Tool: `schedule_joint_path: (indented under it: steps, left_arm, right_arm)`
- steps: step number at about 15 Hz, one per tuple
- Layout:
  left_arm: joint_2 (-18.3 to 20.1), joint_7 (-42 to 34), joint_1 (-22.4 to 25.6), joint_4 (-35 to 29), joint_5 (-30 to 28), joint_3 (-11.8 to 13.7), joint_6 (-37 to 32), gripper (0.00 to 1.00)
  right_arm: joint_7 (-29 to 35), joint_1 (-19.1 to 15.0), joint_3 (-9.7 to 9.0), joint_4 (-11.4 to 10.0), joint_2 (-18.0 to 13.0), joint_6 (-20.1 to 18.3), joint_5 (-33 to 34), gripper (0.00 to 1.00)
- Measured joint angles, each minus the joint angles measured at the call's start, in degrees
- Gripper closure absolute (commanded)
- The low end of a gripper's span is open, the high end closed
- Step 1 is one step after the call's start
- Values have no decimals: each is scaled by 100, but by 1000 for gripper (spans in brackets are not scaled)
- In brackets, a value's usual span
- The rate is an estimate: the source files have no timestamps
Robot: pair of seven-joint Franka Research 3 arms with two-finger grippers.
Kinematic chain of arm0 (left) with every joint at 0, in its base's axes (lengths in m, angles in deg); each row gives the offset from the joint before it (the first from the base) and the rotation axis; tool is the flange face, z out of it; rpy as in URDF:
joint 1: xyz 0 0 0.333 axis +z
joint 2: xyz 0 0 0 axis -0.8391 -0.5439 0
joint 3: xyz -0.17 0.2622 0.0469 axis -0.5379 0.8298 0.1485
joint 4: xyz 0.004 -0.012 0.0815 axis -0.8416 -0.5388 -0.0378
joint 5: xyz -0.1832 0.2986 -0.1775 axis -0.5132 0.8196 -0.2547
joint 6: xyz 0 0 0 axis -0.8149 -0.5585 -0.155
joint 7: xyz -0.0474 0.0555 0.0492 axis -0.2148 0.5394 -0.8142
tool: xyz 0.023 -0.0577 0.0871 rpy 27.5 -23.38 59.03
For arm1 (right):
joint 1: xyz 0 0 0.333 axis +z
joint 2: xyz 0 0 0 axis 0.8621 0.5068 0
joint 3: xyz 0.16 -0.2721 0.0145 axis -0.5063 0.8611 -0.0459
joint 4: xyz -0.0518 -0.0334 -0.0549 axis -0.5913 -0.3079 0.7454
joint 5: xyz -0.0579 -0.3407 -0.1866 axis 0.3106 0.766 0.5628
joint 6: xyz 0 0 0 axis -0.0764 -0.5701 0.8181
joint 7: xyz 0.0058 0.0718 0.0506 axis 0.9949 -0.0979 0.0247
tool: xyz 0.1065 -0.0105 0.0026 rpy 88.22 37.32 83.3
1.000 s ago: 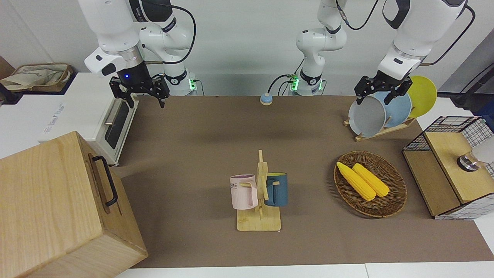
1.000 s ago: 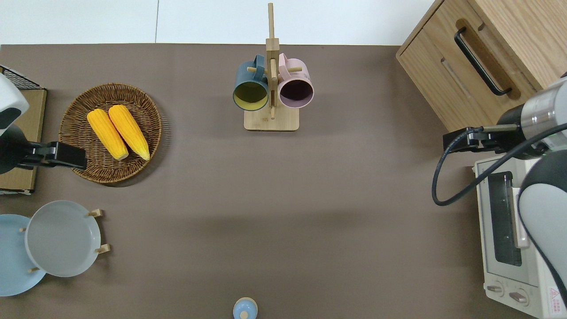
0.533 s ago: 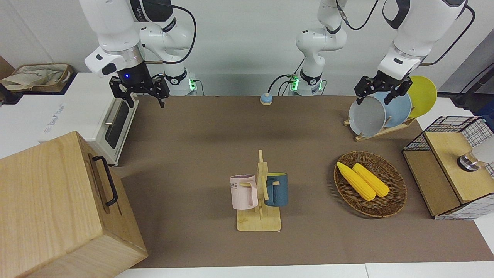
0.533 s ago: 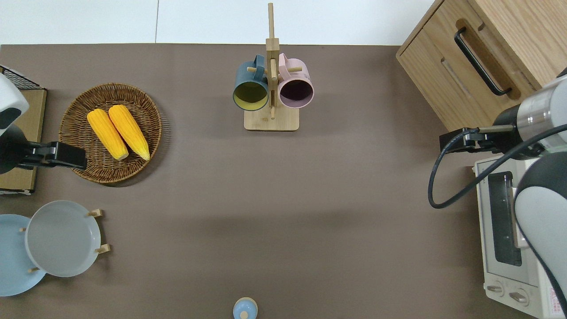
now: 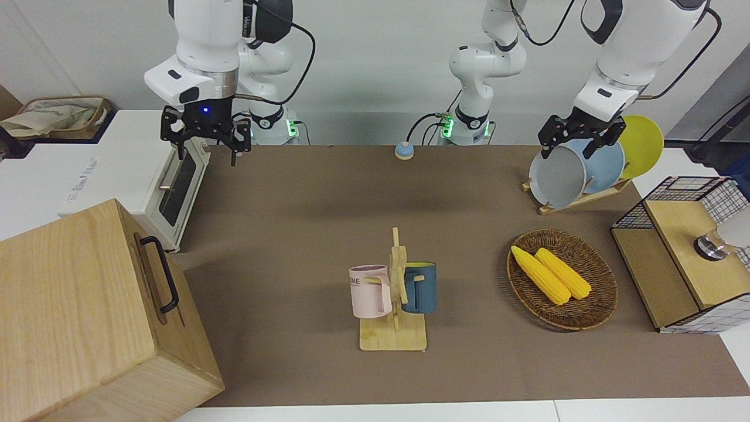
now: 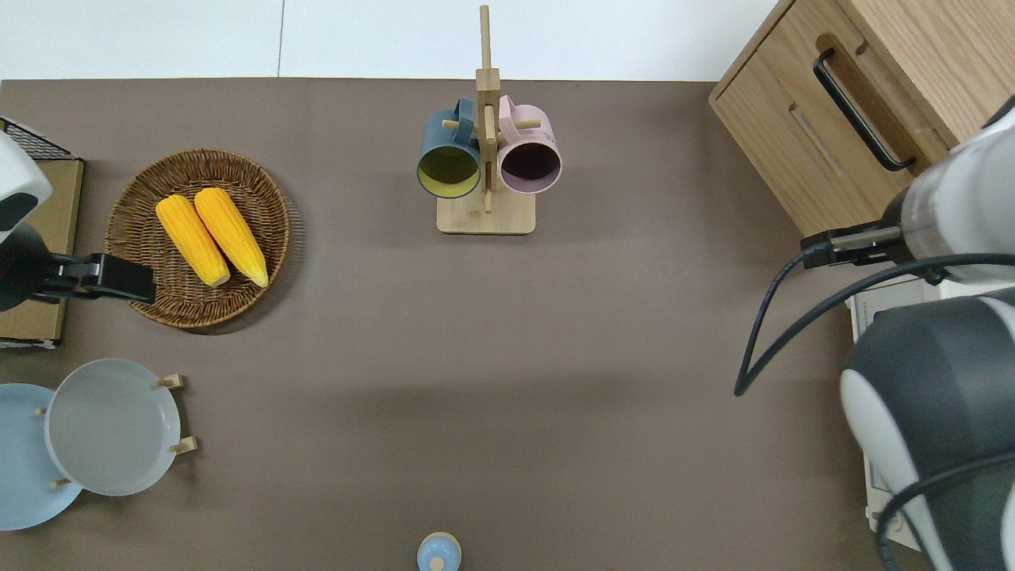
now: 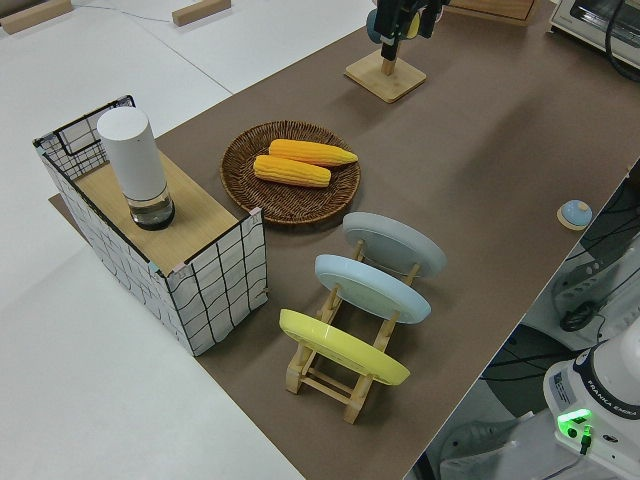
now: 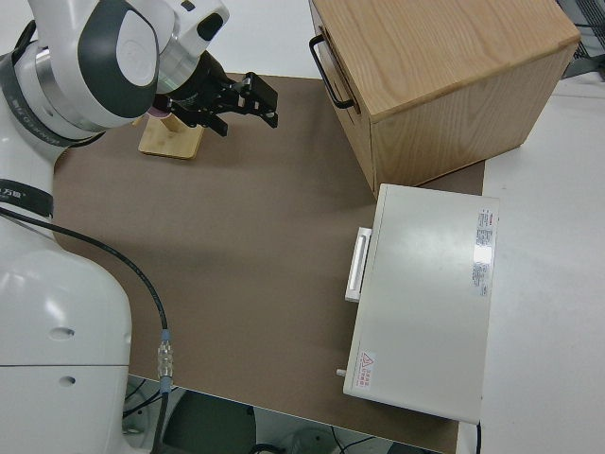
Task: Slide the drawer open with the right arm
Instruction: 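Raise the right arm and reach the gripper toward the black drawer handle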
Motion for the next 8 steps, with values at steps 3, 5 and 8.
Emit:
schedule_joint_path:
  steps: [3, 5, 8]
  left_arm:
    - [0, 0, 0, 0, 0, 0, 0, 7]
    - [0, 0, 0, 0, 0, 0, 0, 7]
    - [0, 0, 0, 0, 0, 0, 0, 7]
  right_arm:
    - [0, 282, -8, -2, 201, -41, 701, 21]
    - [0, 464, -11, -4, 340, -98, 1205, 21]
    - [102, 767, -14, -11, 565, -229, 1984, 21]
